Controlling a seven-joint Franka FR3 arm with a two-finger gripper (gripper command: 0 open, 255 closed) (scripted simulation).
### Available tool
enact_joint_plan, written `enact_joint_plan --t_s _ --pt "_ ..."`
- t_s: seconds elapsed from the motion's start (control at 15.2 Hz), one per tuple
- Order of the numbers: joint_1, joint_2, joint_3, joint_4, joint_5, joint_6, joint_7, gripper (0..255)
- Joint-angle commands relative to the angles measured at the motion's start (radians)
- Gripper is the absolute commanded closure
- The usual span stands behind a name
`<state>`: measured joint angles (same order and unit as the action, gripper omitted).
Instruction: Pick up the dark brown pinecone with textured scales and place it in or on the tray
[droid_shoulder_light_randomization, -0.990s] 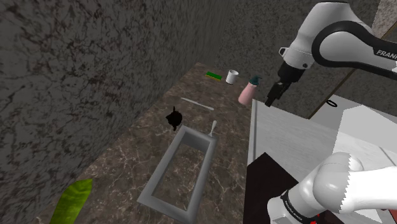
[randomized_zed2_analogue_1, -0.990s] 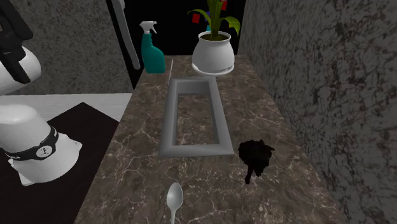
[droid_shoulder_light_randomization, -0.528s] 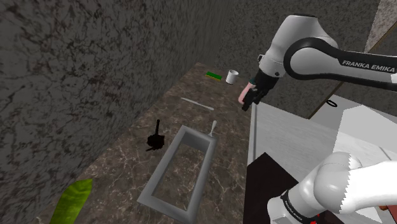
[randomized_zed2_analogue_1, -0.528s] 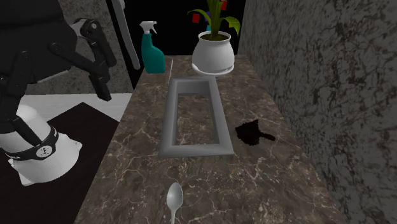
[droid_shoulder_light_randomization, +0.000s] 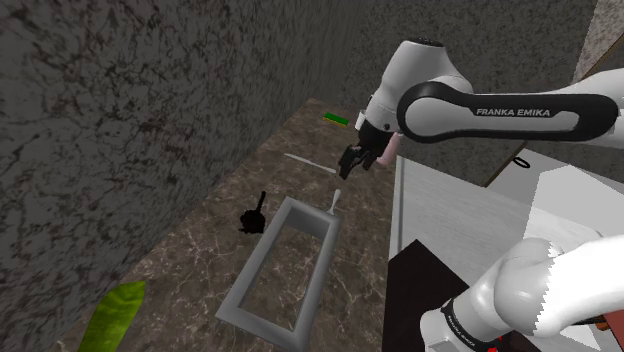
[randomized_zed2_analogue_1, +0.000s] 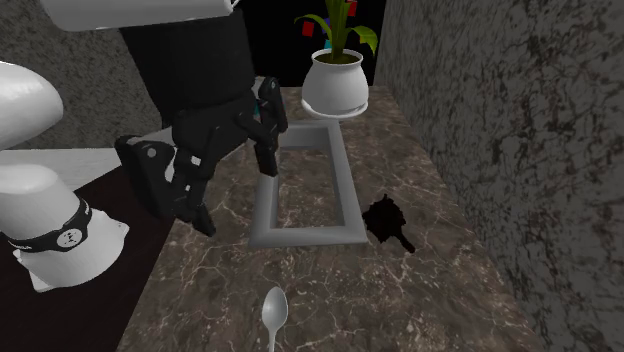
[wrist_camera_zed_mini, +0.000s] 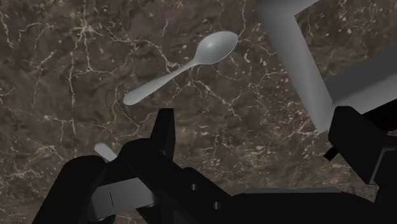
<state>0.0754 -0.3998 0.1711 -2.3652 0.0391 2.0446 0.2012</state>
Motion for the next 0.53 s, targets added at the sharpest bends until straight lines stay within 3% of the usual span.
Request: enact_joint_plan --t_s 0.0,0.46 --pt "0.002 0.065 0.024 0.014 0.000 0.065 0.042 0" --pt "0.010 0.303 0.098 0.141 -0.054 0.221 0.204 0"
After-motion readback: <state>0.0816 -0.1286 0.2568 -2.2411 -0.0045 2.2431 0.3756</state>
